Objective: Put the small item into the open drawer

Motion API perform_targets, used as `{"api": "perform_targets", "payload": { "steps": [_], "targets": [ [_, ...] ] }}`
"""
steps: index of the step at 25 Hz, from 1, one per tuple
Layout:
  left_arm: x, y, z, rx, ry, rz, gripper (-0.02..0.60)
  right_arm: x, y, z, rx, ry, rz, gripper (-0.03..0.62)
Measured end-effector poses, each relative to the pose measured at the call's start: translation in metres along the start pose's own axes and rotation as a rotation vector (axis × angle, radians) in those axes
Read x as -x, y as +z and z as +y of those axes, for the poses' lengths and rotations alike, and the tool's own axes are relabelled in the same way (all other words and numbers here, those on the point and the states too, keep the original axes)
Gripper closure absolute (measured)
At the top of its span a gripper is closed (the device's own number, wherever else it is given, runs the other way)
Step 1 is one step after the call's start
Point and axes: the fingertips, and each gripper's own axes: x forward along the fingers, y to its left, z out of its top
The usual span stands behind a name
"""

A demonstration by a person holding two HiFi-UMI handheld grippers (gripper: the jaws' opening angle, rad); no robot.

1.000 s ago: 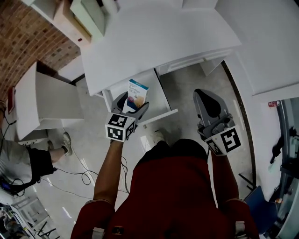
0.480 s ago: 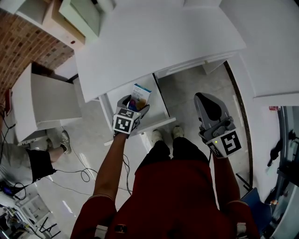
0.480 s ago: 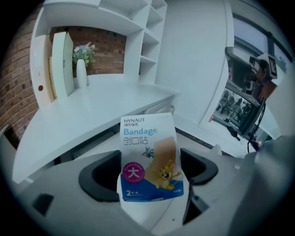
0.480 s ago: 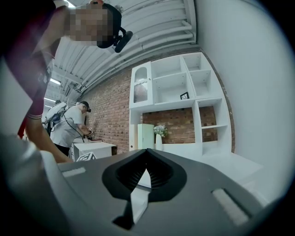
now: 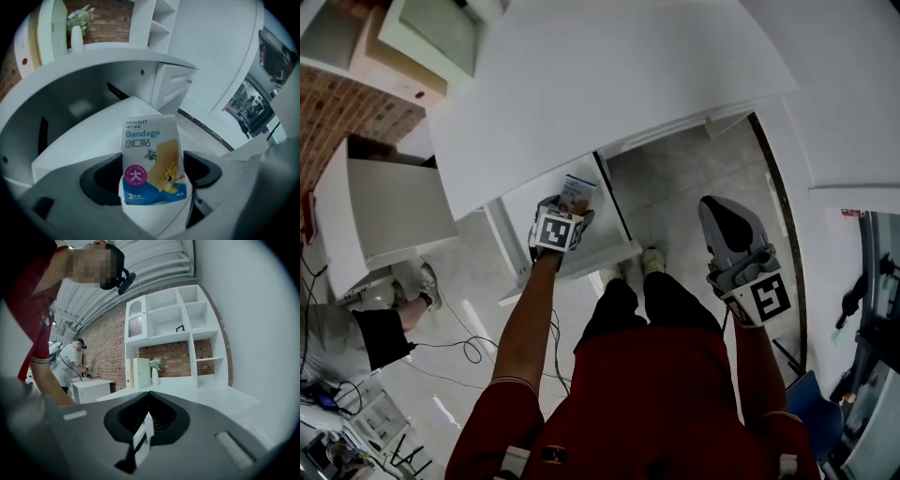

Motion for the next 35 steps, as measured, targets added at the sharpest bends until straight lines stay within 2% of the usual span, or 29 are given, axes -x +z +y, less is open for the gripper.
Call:
{"api": "perform_targets", "payload": {
  "steps": [7, 17, 23, 28, 32, 35],
  "targets": [
    [-0.035, -0.017, 0.014, 0.049, 0.037, 0.104, 0.175, -0.006, -0.014, -0.015, -0.016, -0.006, 0.034, 0.583],
    [-0.053, -0.021, 0.013, 0.054, 0.046, 0.132, 0.172, -0.031, -0.04, -0.001, -0.031, 0.048, 0.078, 0.582],
    [-0.056, -0.018, 0.011, 0.066, 0.038, 0.108, 0.153, -0.034, -0.042, 0.011, -0.028, 0.075, 0.089, 0.582],
    [-0.047, -0.01, 0.009, 0.064, 0.026, 0.054, 0.138, -0.032, -0.049, 0.021, -0.029, 0.105, 0.119, 0.582],
    [-0.031, 0.0, 0.009, 0.071, 0.019, -0.01, 0.14, -0.037, -0.045, 0.029, -0.031, 0.123, 0.091, 0.582],
    [-0.006, 0.015, 0.004, 0.064, 0.012, -0.091, 0.156, -0.039, -0.045, 0.036, -0.04, 0.14, 0.099, 0.582]
  ]
}}
